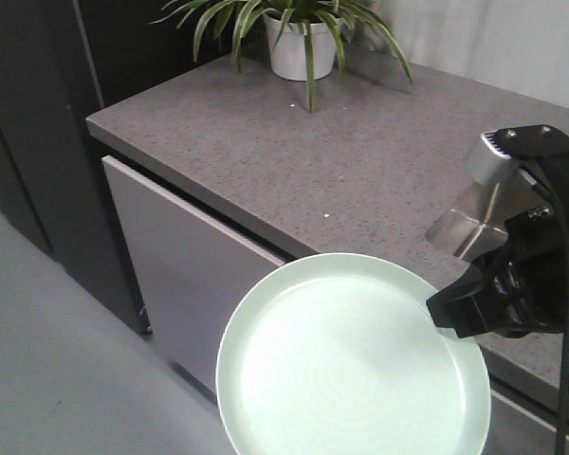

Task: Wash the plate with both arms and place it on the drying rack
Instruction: 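Hold the plate in the right gripper while the base drives to the sink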

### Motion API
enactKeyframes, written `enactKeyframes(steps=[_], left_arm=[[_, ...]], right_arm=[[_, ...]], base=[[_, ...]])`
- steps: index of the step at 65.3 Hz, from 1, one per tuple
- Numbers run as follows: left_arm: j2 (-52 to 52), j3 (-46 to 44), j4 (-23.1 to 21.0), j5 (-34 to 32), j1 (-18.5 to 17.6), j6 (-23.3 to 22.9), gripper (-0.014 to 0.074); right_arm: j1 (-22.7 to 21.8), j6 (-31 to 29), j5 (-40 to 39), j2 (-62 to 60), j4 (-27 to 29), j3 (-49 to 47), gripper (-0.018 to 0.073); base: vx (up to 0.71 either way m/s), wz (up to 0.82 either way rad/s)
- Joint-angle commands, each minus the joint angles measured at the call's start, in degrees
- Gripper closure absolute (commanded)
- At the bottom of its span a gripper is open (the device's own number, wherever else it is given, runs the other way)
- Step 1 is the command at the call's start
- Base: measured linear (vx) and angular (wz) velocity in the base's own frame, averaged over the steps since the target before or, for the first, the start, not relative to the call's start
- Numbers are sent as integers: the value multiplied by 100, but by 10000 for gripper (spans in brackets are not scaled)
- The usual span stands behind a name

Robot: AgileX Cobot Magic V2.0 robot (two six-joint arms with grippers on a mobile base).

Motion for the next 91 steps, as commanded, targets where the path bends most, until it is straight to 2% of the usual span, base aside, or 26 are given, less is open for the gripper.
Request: enactKeyframes(steps=[1, 91], left_arm=[[-78, -152, -14, -437, -33, -41, 603], [-78, -152, -14, -437, -33, -41, 603]], right_arm=[[0, -55, -201, -119, 213, -132, 568], [0, -55, -201, -119, 213, -132, 568]], base=[[10, -39], [9, -39]])
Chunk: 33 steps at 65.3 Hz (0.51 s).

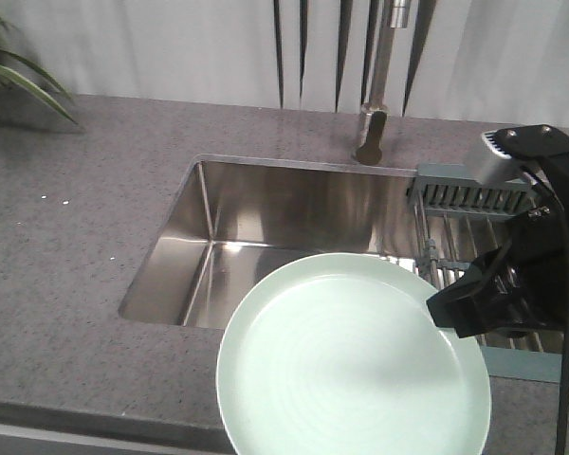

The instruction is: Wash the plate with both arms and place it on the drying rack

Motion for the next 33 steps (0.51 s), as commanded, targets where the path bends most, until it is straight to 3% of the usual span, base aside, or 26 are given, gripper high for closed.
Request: enactKeyframes(steps=[1, 33], left_arm=[[-78, -152, -14, -437, -33, -41, 603], [-78, -152, -14, -437, -33, -41, 603]], right_arm=[[0, -55, -196, -119, 213, -132, 568], [0, -55, -196, -119, 213, -132, 568]], base=[[8, -36], [8, -30]])
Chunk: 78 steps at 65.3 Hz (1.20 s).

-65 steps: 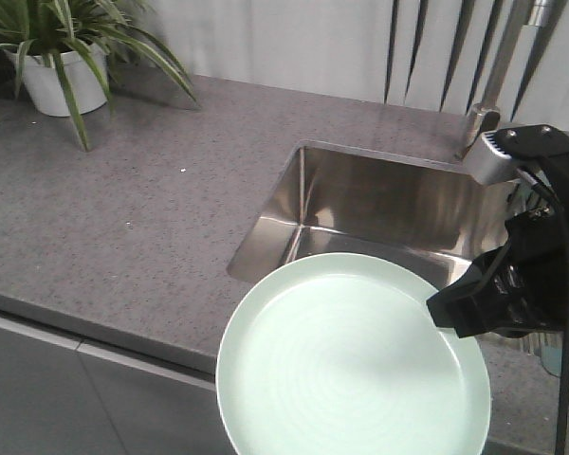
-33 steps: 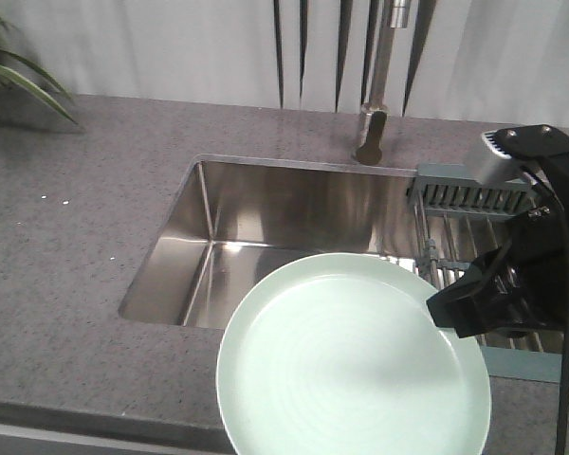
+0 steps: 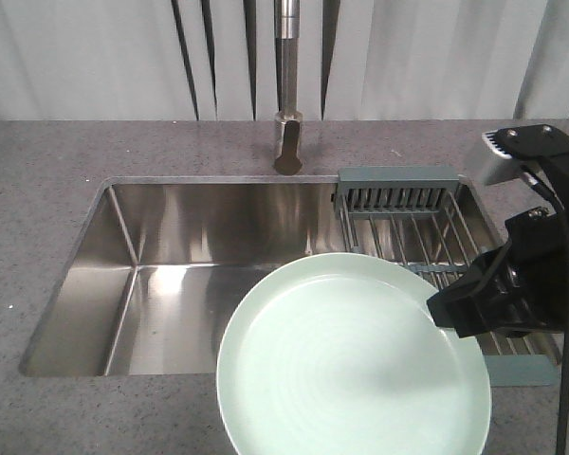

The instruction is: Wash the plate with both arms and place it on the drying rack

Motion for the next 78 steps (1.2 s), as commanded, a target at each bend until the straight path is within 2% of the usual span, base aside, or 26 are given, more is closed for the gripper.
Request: enactKeyframes(steps=[1, 78], left_arm=[[-78, -152, -14, -437, -33, -41, 603], [-78, -152, -14, -437, -33, -41, 603]], right_arm=[[0, -55, -200, -119, 213, -132, 568], [0, -55, -200, -119, 213, -132, 568]], base=[[8, -21], [7, -2]])
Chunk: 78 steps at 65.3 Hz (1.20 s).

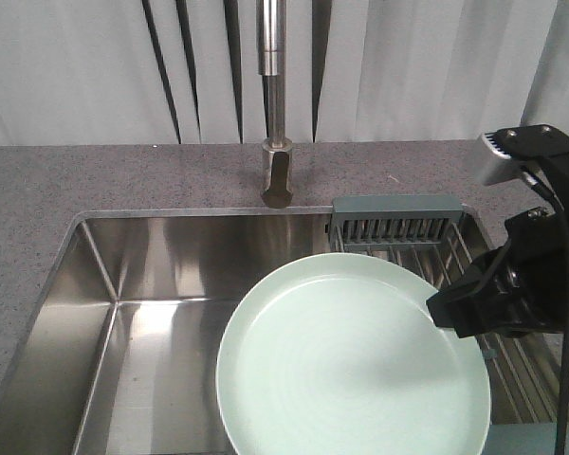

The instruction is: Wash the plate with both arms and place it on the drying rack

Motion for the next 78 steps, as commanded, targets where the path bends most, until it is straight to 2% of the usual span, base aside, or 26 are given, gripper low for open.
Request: enactKeyframes(steps=[1, 65, 78], left_arm=[[-78, -152, -14, -437, -33, -41, 603], [-78, -152, -14, -443, -32, -41, 603], [-65, -464, -136, -994, -32, -199, 603]], right_arm=[[0, -55, -200, -119, 213, -132, 568], [0, -55, -200, -119, 213, -132, 568], [0, -55, -200, -119, 213, -132, 568]], base=[[4, 3], [0, 0], [0, 0]])
